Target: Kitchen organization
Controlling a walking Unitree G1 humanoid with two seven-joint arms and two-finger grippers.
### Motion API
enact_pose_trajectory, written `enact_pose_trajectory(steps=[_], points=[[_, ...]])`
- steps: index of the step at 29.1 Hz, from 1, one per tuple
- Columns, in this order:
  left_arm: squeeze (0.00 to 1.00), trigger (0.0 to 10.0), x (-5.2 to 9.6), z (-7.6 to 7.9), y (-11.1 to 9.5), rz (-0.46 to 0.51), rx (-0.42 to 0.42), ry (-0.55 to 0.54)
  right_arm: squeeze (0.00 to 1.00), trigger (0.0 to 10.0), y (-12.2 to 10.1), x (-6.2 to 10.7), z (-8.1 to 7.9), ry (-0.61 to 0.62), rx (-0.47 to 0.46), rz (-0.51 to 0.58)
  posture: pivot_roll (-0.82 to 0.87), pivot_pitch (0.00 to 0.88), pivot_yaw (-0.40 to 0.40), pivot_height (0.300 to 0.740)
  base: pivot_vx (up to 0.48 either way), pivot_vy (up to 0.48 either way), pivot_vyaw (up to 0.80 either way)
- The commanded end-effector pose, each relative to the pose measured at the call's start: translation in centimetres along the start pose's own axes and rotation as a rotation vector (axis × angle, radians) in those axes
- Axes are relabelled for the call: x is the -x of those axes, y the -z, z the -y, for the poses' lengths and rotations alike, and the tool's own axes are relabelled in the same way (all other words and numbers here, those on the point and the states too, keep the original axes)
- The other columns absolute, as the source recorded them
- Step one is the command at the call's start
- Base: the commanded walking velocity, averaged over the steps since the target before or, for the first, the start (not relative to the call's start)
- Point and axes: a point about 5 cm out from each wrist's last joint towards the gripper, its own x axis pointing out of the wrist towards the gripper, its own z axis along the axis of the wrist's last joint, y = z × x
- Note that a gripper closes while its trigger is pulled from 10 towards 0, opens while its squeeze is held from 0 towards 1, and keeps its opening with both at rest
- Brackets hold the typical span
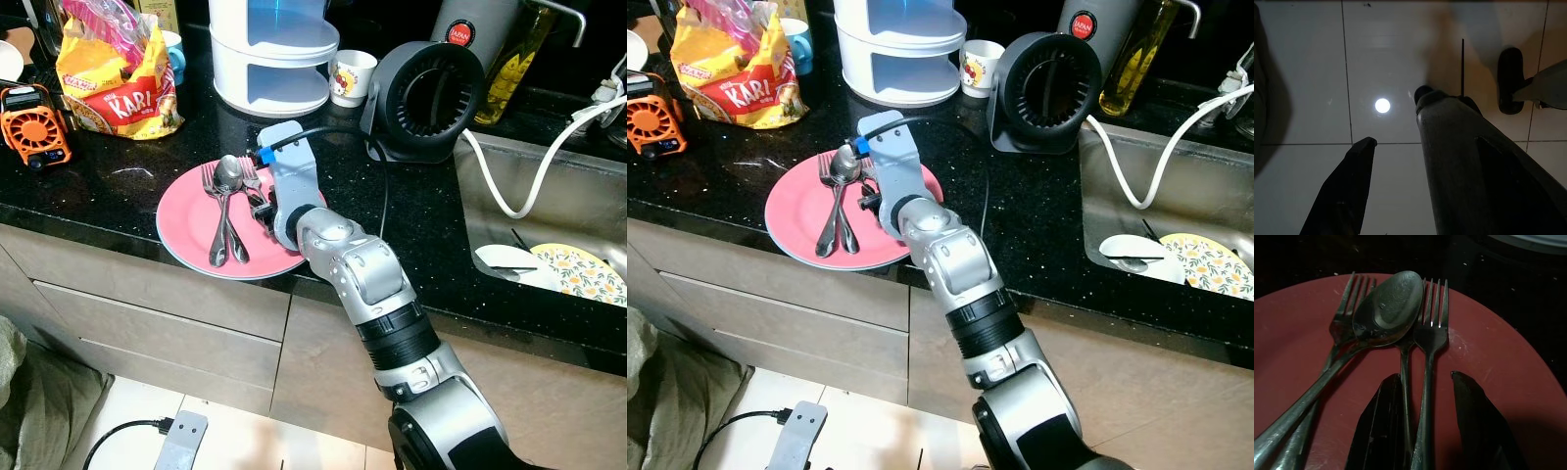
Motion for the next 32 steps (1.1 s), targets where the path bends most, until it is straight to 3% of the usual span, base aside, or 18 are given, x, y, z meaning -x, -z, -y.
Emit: enact_pose_trajectory(steps=[1, 11, 12, 13, 14, 23, 32], points=[[0.0, 10.0, 0.1, 1.3, 1.9, -0.067, 0.011, 0.041, 0.0, 10.0, 0.9, -0.1, 0.2, 0.021, -0.017, -0.049, 0.09, 0.092, -0.088, 0.74, 0.0, 0.0, 0.0], [0.0, 10.0, 0.1, 1.4, 1.8, -0.066, 0.011, 0.043, 0.0, 10.0, 1.6, -0.2, 0.0, -0.031, -0.15, -0.103, 0.09, 0.094, -0.089, 0.74, 0.0, 0.0, 0.0], [0.0, 10.0, 0.1, 1.4, 1.8, -0.066, 0.011, 0.043, 0.0, 6.5, 1.8, -0.2, -0.2, -0.05, -0.171, -0.12, 0.09, 0.095, -0.091, 0.74, 0.0, 0.0, 0.0], [0.0, 10.0, 0.1, 1.4, 1.8, -0.066, 0.011, 0.043, 0.0, 2.2, 2.0, -0.1, -0.4, -0.075, -0.194, -0.137, 0.09, 0.095, -0.091, 0.74, 0.0, 0.0, 0.0], [0.0, 10.0, 0.1, 1.4, 1.8, -0.065, 0.012, 0.043, 0.0, 0.0, 2.1, 0.0, -0.6, -0.1, -0.219, -0.152, 0.09, 0.096, -0.095, 0.74, 0.0, 0.0, 0.0], [0.0, 10.0, 0.1, 1.5, 1.8, -0.064, 0.014, 0.043, 0.0, 0.0, 2.0, 0.2, -1.1, -0.159, -0.299, -0.162, 0.09, 0.094, -0.095, 0.74, 0.0, 0.0, 0.0], [0.0, 10.0, 0.1, 1.4, 1.8, -0.064, 0.01, 0.043, 0.0, 0.0, 0.1, 0.2, -0.4, -0.179, -0.438, -0.046, 0.09, 0.09, -0.087, 0.74, 0.0, 0.0, 0.0]])
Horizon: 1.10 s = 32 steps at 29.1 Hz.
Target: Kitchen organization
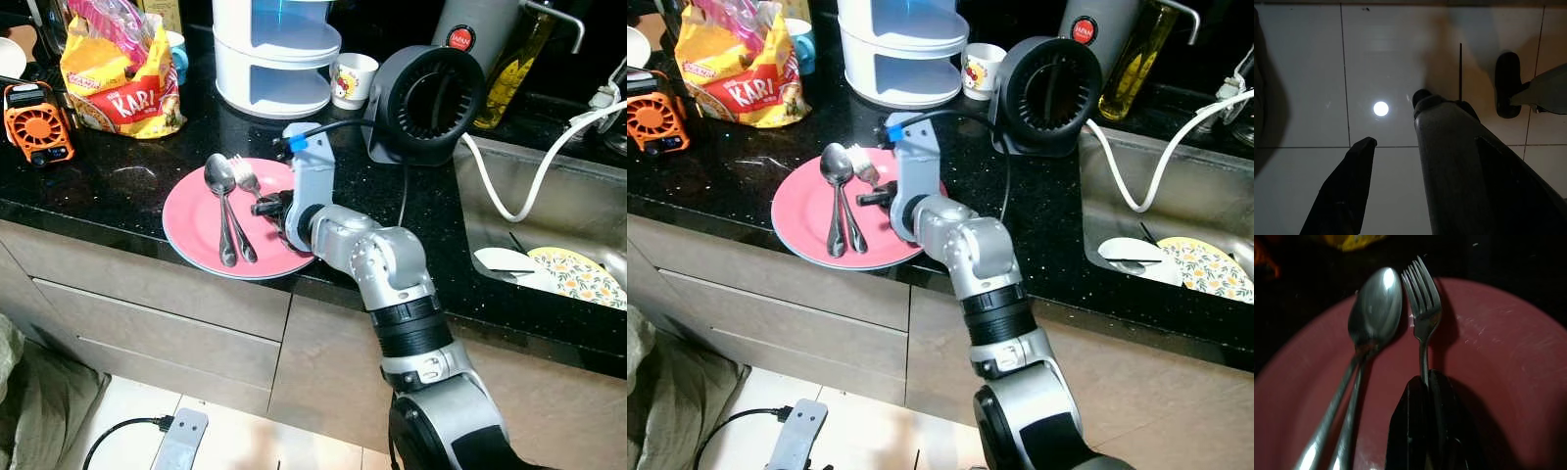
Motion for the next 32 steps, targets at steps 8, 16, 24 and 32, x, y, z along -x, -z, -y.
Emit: enact_pose_trajectory(steps=[8, 16, 24, 32], points=[[0.0, 10.0, 0.1, 1.4, 1.6, -0.062, 0.006, 0.047, 0.0, 0.0, -2.0, 1.1, -2.2, -0.263, -0.231, 0.166, 0.09, 0.087, -0.085, 0.74, 0.0, 0.0, 0.0], [0.0, 10.0, 0.0, 1.1, 1.1, -0.037, 0.029, 0.031, 0.0, 0.0, -2.5, 2.4, -1.8, -0.351, -0.209, 0.216, 0.09, 0.086, -0.092, 0.74, 0.0, 0.0, 0.0], [0.0, 10.0, 0.0, 0.7, 0.8, -0.034, 0.025, 0.026, 0.0, 2.0, 0.9, 2.0, 0.5, -0.185, -0.034, -0.05, 0.1, 0.075, -0.091, 0.74, 0.0, 0.0, 0.0], [0.0, 10.0, 0.0, 1.1, 0.8, -0.035, 0.023, 0.038, 0.0, 1.6, 0.1, 3.7, 2.2, -0.125, 0.117, -0.107, 0.09, 0.078, -0.089, 0.74, 0.0, 0.0, 0.0]])
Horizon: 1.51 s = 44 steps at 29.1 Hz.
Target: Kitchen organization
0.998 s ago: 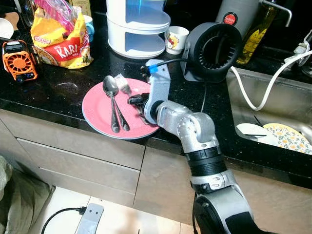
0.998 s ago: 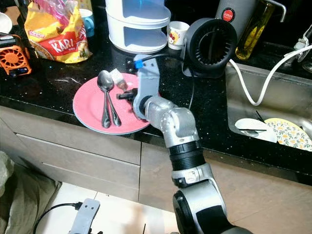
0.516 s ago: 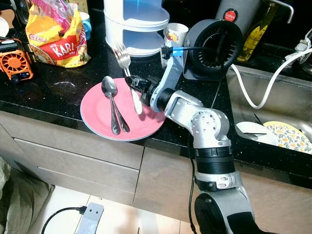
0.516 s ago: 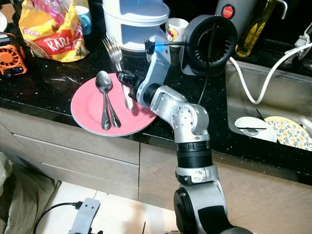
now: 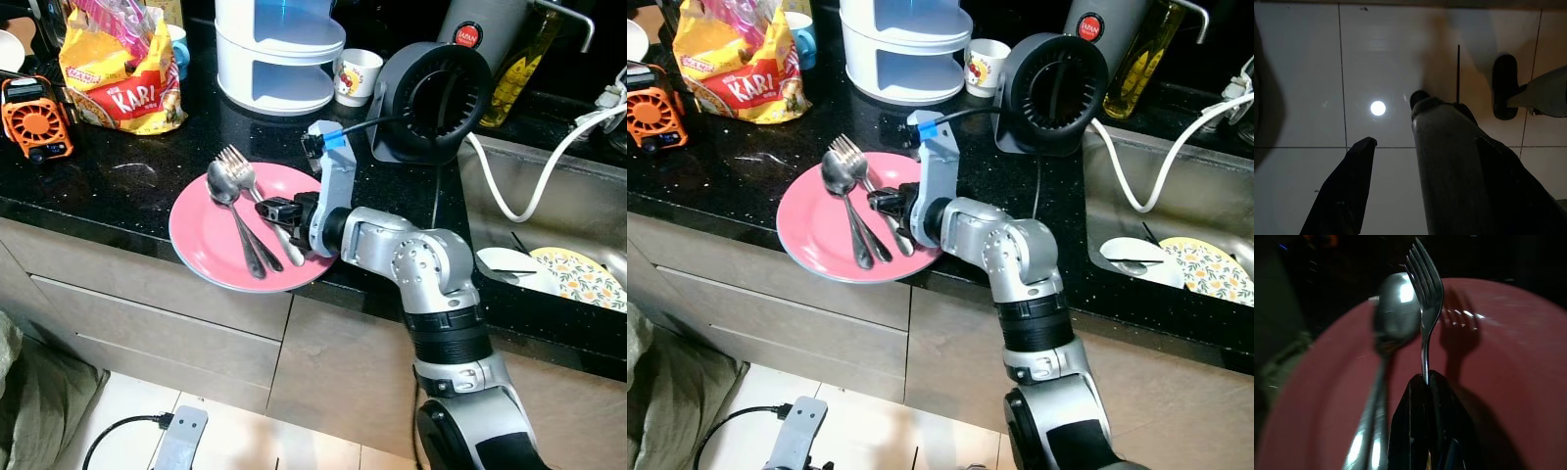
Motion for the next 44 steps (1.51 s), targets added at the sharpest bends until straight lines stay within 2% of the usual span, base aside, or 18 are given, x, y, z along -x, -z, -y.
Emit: enact_pose_trajectory(steps=[1, 2, 3, 5, 6, 7, 8, 10, 11, 12, 13, 14, 15, 22, 25, 28, 35, 44], points=[[0.0, 10.0, 0.1, 1.2, 1.6, -0.063, 0.011, 0.042, 0.0, 1.9, 0.4, 0.6, 1.5, 0.094, 0.036, -0.025, 0.09, 0.079, -0.089, 0.74, 0.0, 0.0, 0.0], [0.0, 10.0, 0.1, 1.2, 1.7, -0.064, 0.01, 0.043, 0.0, 3.5, 0.1, 0.8, 1.8, 0.119, 0.06, -0.01, 0.08, 0.082, -0.086, 0.74, 0.0, 0.0, 0.0], [0.0, 10.0, 0.1, 1.2, 1.7, -0.064, 0.01, 0.043, 0.0, 3.5, -0.1, 0.9, 1.9, 0.133, 0.073, 0.0, 0.08, 0.082, -0.086, 0.74, 0.0, 0.0, 0.0], [0.0, 10.0, 0.1, 1.2, 1.8, -0.066, 0.008, 0.043, 0.0, 7.2, -0.7, 1.1, 2.2, 0.157, 0.074, 0.038, 0.08, 0.082, -0.086, 0.74, 0.0, 0.0, 0.0], [0.0, 10.0, 0.1, 1.2, 1.8, -0.067, 0.007, 0.044, 0.48, 9.1, -1.0, 1.1, 2.1, 0.15, 0.086, 0.05, 0.08, 0.083, -0.085, 0.74, 0.0, 0.0, 0.0], [0.0, 10.0, 0.1, 1.2, 1.8, -0.068, 0.006, 0.044, 0.85, 10.0, -1.3, 1.2, 2.0, 0.148, 0.09, 0.062, 0.08, 0.083, -0.085, 0.74, 0.0, 0.0, 0.0], [0.0, 10.0, 0.1, 1.2, 1.8, -0.069, 0.005, 0.044, 0.95, 10.0, -1.5, 1.3, 1.9, 0.154, 0.101, 0.072, 0.08, 0.085, -0.082, 0.74, 0.0, 0.0, 0.0], [0.0, 10.0, 0.1, 1.2, 1.9, -0.069, 0.004, 0.045, 0.95, 10.0, -1.7, 1.3, 1.9, 0.161, 0.109, 0.078, 0.08, 0.085, -0.082, 0.74, 0.0, 0.0, 0.0], [0.0, 10.0, 0.2, 1.2, 1.9, -0.07, 0.003, 0.045, 0.69, 10.0, -1.8, 1.3, 1.8, 0.159, 0.111, 0.082, 0.08, 0.085, -0.082, 0.74, 0.0, 0.0, 0.0], [0.0, 10.0, 0.2, 1.2, 1.9, -0.07, 0.003, 0.045, 0.69, 10.0, -1.8, 1.3, 1.8, 0.159, 0.111, 0.082, 0.08, 0.085, -0.082, 0.74, 0.0, 0.0, 0.0], [0.0, 10.0, 0.2, 1.2, 1.9, -0.07, 0.003, 0.045, 0.45, 10.0, -1.9, 1.3, 1.7, 0.151, 0.118, 0.083, 0.08, 0.087, -0.081, 0.74, 0.0, 0.0, 0.0], [0.0, 10.0, 0.2, 1.2, 1.9, -0.07, 0.003, 0.045, 0.09, 10.0, -2.0, 1.3, 1.6, 0.138, 0.125, 0.087, 0.08, 0.087, -0.081, 0.74, 0.0, 0.0, 0.0], [0.0, 10.0, 0.2, 1.3, 1.9, -0.07, 0.002, 0.045, 0.0, 10.0, -2.2, 1.5, 1.5, 0.123, 0.131, 0.094, 0.09, 0.088, -0.081, 0.74, 0.0, 0.0, 0.0], [0.0, 10.0, 0.1, 1.3, 1.9, -0.07, -0.001, 0.047, 0.0, 10.0, -3.2, 2.4, 1.9, 0.088, 0.184, 0.124, 0.08, 0.086, -0.08, 0.74, 0.0, 0.0, 0.0], [0.0, 10.0, 0.1, 1.3, 1.8, -0.068, -0.001, 0.048, 0.0, 10.0, -3.7, 2.9, 3.0, 0.18, 0.299, 0.1, 0.08, 0.086, -0.081, 0.74, 0.0, 0.0, 0.0], [0.0, 10.0, 0.1, 1.3, 1.8, -0.068, -0.002, 0.049, 0.0, 10.0, -2.6, 2.2, 3.0, 0.227, 0.359, 0.056, 0.08, 0.086, -0.079, 0.74, 0.0, 0.0, 0.0], [0.0, 10.0, 0.1, 1.4, 1.8, -0.068, -0.005, 0.053, 0.0, 10.0, -0.5, 1.1, 1.9, 0.2, 0.353, -0.013, 0.08, 0.087, -0.076, 0.74, 0.0, 0.0, 0.0], [0.0, 10.0, 0.1, 1.4, 1.7, -0.069, -0.008, 0.05, 0.0, 10.0, -0.3, 0.7, 1.4, 0.187, 0.324, -0.003, 0.08, 0.087, -0.075, 0.74, 0.0, 0.0, 0.0]])
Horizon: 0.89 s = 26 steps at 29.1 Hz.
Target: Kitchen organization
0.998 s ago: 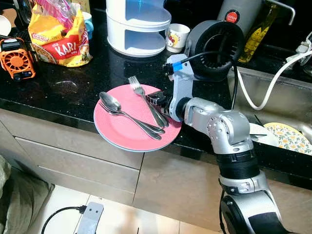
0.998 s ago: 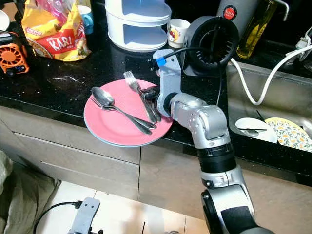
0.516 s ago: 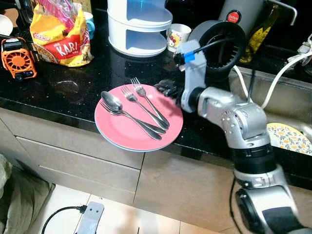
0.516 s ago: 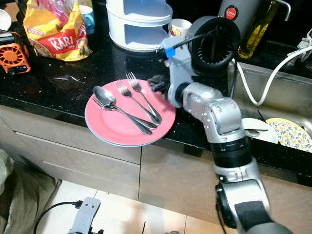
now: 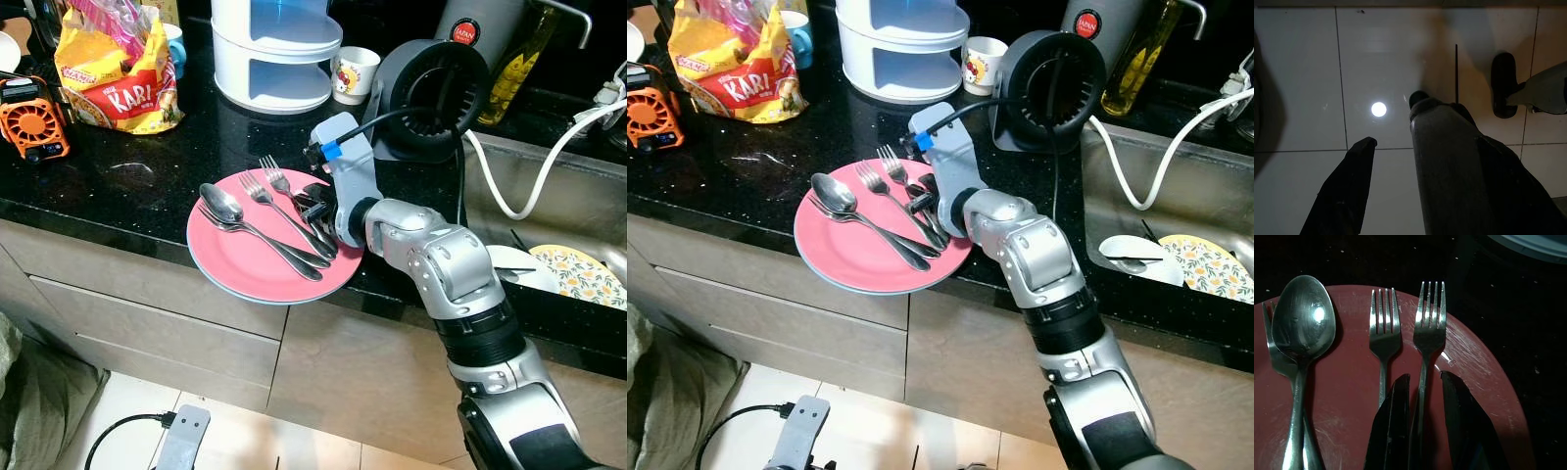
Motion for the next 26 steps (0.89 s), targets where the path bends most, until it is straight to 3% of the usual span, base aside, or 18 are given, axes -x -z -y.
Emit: enact_pose_trajectory(steps=[1, 17, 24, 25, 26], points=[[0.0, 10.0, 0.1, 1.2, 1.7, -0.065, 0.01, 0.039, 0.0, 10.0, 0.6, 0.1, 0.3, 0.02, -0.021, -0.022, 0.08, 0.087, -0.075, 0.74, 0.0, 0.0, 0.0], [0.0, 10.0, 0.1, 1.4, 1.8, -0.067, 0.012, 0.042, 0.0, 10.0, 1.8, -0.5, 0.0, 0.08, -0.017, -0.102, 0.07, 0.091, -0.078, 0.74, 0.0, 0.0, 0.0], [0.0, 10.0, 0.1, 1.4, 1.9, -0.069, 0.013, 0.043, 0.0, 10.0, 2.8, -0.5, -0.1, 0.081, 0.044, -0.18, 0.07, 0.093, -0.081, 0.74, 0.0, 0.0, 0.0], [0.0, 10.0, 0.1, 1.4, 1.9, -0.069, 0.013, 0.043, 0.0, 5.0, 3.1, -0.5, -0.2, 0.074, 0.054, -0.198, 0.07, 0.094, -0.083, 0.74, 0.0, 0.0, 0.0], [0.0, 10.0, 0.1, 1.4, 1.9, -0.069, 0.014, 0.043, 0.0, 5.0, 3.3, -0.5, -0.2, 0.069, 0.059, -0.21, 0.07, 0.094, -0.083, 0.74, 0.0, 0.0, 0.0]])
